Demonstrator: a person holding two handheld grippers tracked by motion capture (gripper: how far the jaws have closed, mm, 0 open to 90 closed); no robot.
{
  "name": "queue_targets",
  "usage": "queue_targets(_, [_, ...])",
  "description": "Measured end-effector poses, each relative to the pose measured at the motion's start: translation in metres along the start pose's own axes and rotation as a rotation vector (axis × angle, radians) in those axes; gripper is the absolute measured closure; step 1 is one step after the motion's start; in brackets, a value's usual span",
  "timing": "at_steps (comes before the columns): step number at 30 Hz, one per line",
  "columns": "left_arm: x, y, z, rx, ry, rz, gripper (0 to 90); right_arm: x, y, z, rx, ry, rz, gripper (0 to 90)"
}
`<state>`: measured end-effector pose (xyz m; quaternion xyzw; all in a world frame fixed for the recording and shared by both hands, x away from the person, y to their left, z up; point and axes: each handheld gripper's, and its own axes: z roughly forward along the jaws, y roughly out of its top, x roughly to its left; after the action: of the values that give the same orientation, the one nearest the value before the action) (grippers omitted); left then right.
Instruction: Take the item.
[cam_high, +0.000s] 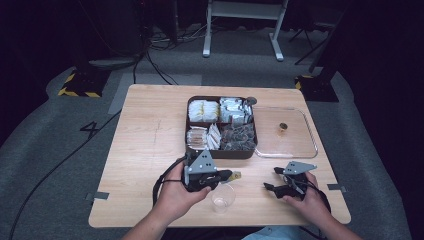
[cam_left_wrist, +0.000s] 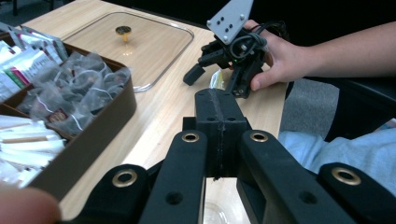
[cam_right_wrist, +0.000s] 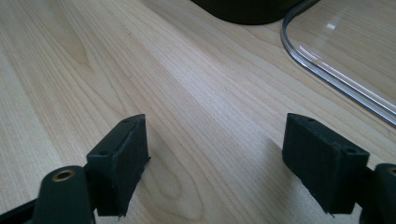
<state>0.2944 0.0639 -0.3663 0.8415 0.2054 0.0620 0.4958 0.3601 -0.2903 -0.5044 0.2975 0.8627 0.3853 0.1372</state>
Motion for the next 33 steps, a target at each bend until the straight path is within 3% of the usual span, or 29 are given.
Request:
queue_targets(14, [-0.006,-0.024,0.014,0.022,-0.03,-0.011,90.0,0.0,0.0,0.0,0.001,0.0,0.001,22.6])
queue_targets(33, [-0.006,-0.035,0.021,0.058,-0.03,-0.02,89.9,0.001,0.0,0.001,0.001,0.006,0.001,22.5])
